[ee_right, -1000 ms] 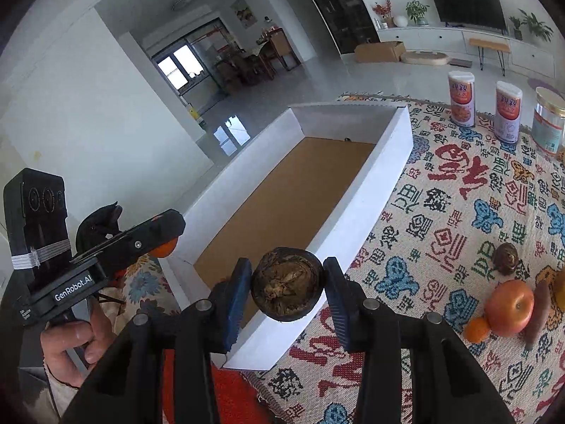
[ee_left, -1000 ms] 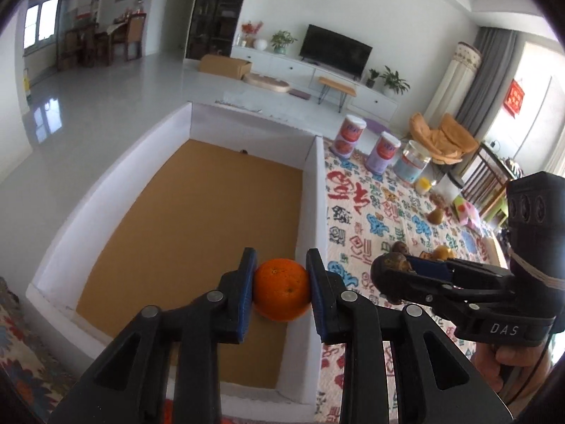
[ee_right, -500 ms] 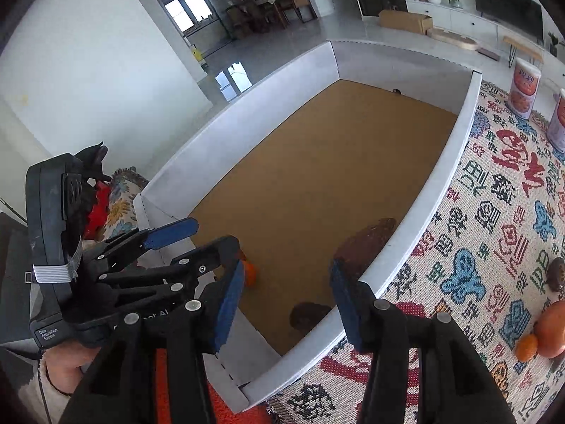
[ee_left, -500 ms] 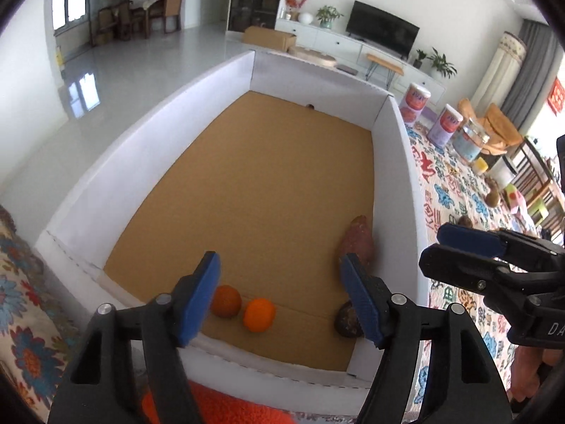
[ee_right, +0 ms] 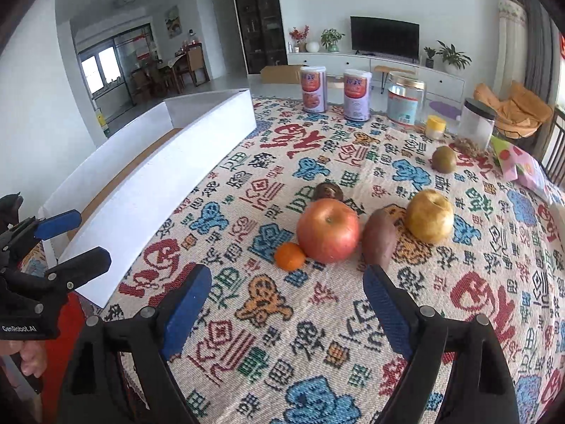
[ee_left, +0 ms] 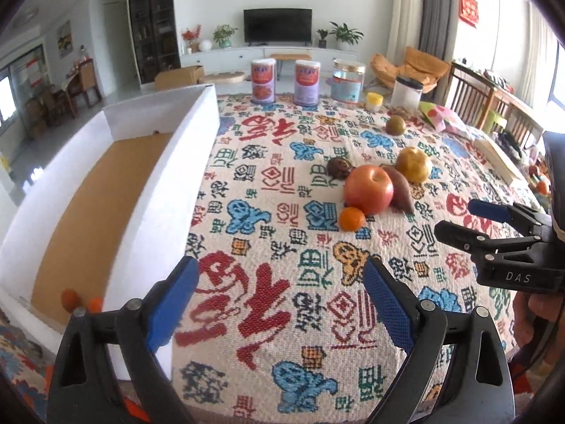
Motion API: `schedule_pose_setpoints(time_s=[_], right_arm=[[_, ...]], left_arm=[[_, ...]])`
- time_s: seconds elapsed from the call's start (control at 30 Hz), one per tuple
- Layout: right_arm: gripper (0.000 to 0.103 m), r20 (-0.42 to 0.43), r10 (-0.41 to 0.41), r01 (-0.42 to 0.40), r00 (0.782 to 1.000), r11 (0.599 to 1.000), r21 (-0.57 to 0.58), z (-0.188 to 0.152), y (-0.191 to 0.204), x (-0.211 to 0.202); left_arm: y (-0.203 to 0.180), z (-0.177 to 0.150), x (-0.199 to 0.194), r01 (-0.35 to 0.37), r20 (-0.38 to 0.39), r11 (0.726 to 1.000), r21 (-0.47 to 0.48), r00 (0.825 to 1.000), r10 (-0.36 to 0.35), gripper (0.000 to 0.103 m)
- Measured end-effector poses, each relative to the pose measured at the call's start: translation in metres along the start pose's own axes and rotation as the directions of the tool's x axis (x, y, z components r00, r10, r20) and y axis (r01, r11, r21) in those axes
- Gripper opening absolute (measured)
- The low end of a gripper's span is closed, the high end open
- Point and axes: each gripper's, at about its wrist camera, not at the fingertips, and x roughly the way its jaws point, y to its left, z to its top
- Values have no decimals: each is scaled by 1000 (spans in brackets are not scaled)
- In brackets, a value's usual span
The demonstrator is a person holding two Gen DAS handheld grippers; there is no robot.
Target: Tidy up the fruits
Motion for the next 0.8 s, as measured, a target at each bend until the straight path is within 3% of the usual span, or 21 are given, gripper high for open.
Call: schedule_pose_setpoints(time_s=[0.1, 0.23, 0.4, 0.6, 0.7, 0.8], right_arm=[[88, -17, -120, 121, 993, 990, 73, -34, -57, -8], [88, -42, -256, 259, 966, 957, 127, -70, -107, -10], [88, -58, -293, 299, 954, 933, 201, -87, -140, -5], [88, -91, -316, 327, 945, 927, 185, -90, -145, 7], [88, -106, -317, 332, 942, 925, 183, -91, -145, 9], [94, -121, -317, 336, 941, 920, 201, -92, -149, 11]], left_arm=[[-34, -6, 13, -9, -7, 997, 72, 1000, 9, 95], [-54, -16, 23, -17, -31, 994, 113, 999, 20, 95], [-60, -22, 48, -27, -61, 993, 114, 998, 34, 95], [-49, -29, 100, -17, -130, 998, 52, 991, 24, 95], [-38, -23, 112, -3, -120, 1000, 1, 993, 3, 98], [-37, -19, 118, -9, -125, 1000, -2, 992, 9, 101]])
